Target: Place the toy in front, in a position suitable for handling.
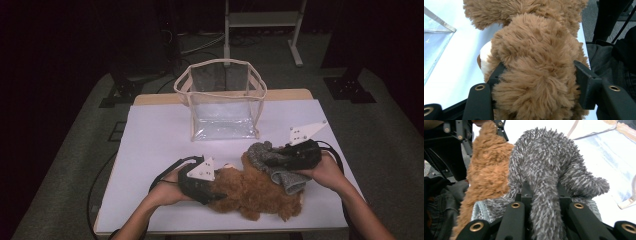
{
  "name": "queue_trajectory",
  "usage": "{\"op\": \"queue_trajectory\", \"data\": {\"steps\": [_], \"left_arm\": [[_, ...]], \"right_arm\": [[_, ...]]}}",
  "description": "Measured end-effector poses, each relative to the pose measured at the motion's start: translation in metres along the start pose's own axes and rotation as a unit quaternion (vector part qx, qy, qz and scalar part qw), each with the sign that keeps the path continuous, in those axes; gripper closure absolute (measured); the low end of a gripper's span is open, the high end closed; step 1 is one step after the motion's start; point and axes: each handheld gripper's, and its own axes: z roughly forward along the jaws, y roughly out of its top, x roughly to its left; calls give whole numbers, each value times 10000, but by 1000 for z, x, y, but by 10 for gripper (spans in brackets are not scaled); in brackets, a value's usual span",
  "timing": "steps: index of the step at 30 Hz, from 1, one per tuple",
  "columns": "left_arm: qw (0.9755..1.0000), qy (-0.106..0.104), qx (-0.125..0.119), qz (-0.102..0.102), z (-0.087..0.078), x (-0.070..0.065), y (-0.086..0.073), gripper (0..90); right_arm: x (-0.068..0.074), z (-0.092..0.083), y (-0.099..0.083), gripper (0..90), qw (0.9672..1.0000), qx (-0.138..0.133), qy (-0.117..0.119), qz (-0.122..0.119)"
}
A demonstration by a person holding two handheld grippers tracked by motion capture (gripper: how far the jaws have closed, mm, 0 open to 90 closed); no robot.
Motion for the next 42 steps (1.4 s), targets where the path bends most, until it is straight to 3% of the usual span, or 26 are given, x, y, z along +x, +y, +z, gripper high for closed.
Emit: {"op": "queue_trajectory", "data": {"steps": [5, 11, 18, 22, 28, 33, 37, 42], "left_arm": [[9999, 24, -51, -97, -1, 2, -2, 390], [9998, 44, -94, -173, 0, 4, -1, 390], [9996, 42, -26, -295, 3, 12, 3, 386], [9995, 48, -42, -321, 2, 13, 1, 386], [9988, 75, -160, -454, 1, 15, -3, 382], [9990, 63, -121, -436, 2, 16, -1, 382], [9989, 78, -110, -452, 3, 17, 1, 380], [9988, 69, -125, -472, 5, 18, 3, 380]], "right_arm": [[-2, -3, -6, 743, 10000, -43, -19, 72], [6, -13, -11, 743, 9999, -79, -49, 62], [18, 0, 9, 742, 9994, -162, 163, -247], [23, 8, 13, 742, 9989, -51, 224, -412], [15, -5, -8, 743, 9999, -28, 124, -82], [14, -20, -22, 742, 9999, -104, -7, 74], [16, -18, -15, 742, 10000, -95, 22, -12], [21, -1, 7, 742, 9994, -116, 199, -272]]}}
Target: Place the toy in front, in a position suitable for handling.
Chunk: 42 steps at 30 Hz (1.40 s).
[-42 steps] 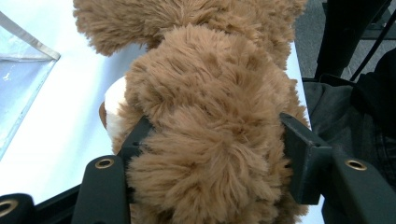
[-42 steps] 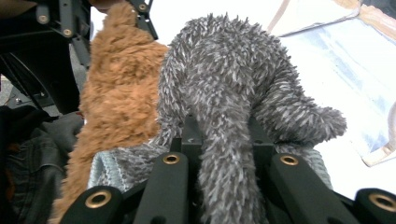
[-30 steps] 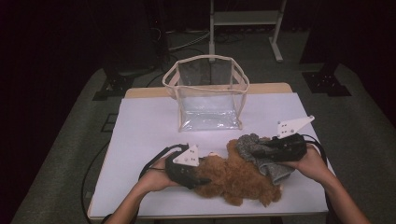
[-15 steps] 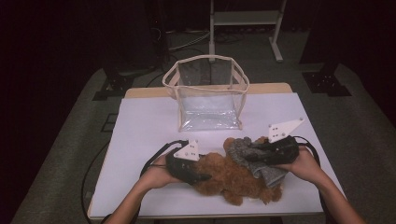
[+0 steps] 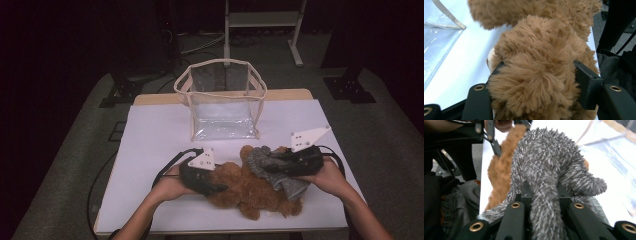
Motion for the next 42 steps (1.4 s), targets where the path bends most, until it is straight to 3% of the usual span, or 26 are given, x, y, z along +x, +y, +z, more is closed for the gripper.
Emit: {"op": "queue_trajectory", "data": {"steps": [7, 12, 16, 21, 28, 33, 37, 42], "left_arm": [[10000, -1, 55, 13, 2, 1, 4, 372], [10000, -18, 41, -5, 2, 1, 3, 362], [10000, -44, -4, -53, 1, 3, 1, 329], [9998, -53, -128, -167, -2, 5, -5, 263], [9991, -79, -265, -330, -5, 3, -20, 177], [9991, -71, -187, -368, -3, 1, -33, 124], [9980, -173, -306, -525, 1, 3, -38, 111], [9968, -337, -246, -686, 13, 8, -40, 53]], "right_arm": [[6, 33, 33, 741, 9988, 68, 304, -389], [4, 48, 34, 742, 9981, 266, 335, -434], [-4, 46, 19, 743, 9985, 417, 190, -299], [-9, 40, 2, 744, 9994, 275, 214, -25], [-8, 37, -3, 745, 9995, 283, 160, -21], [-8, 36, -4, 745, 9995, 291, 125, -10], [-8, 35, -6, 745, 9995, 280, 122, 29], [-7, 35, -6, 745, 9995, 292, 113, 15]]}}
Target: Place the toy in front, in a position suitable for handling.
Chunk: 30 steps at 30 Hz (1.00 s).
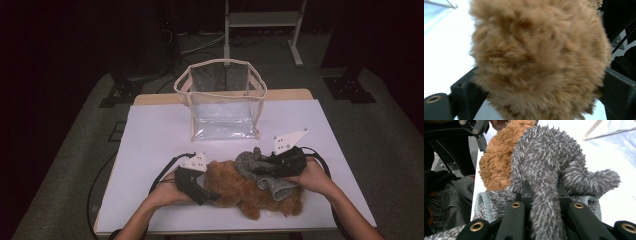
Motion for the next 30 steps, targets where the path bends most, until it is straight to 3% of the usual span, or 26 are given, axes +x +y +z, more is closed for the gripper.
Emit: {"op": "queue_trajectory", "data": {"steps": [4, 8, 10, 16, 23, 30], "left_arm": [[9998, -113, -151, -110, 1, 1, -5, 81], [9997, -37, -225, 38, -4, -2, -2, 337], [9996, -25, -281, -32, -7, -2, 4, 403], [9987, 39, -499, 14, -25, 2, 23, 429], [9991, 214, -286, 207, -43, 2, 45, 430], [9990, 334, -141, 280, -53, 0, 50, 418]], "right_arm": [[0, 0, -1, 746, 10000, -8, 27, 36], [1, 1, 0, 745, 10000, -15, 58, 37], [1, 3, 3, 746, 10000, -22, 58, 39], [-4, 4, 15, 746, 9997, -236, 5, 92], [-4, 9, 38, 747, 9970, -758, 164, 21], [-1, 11, 59, 747, 9966, -775, 155, -224]]}}
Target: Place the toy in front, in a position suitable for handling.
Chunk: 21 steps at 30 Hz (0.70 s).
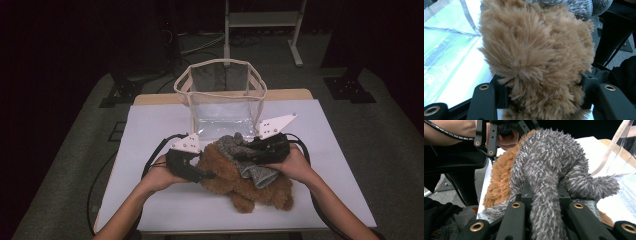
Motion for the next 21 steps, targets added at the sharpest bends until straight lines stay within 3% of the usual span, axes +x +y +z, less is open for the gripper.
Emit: {"op": "queue_trajectory", "data": {"steps": [5, 11, 16, 19, 21], "left_arm": [[9999, -5, -128, -64, 14, 1, -16, 380], [9995, 24, -242, -180, 21, 2, -47, 308], [9988, 41, -333, -351, 21, 1, -70, 250], [9978, 56, -498, -429, 16, 1, -77, 238], [9979, 95, -483, -415, 15, 1, -81, 223]], "right_arm": [[1, -5, -18, 746, 9988, 451, -182, -38], [3, -3, -37, 747, 9966, 799, -211, 11], [4, 6, -40, 748, 9955, 923, -210, -57], [3, 7, -41, 749, 9957, 900, -202, -46], [2, 6, -42, 748, 9957, 901, -202, 11]]}}
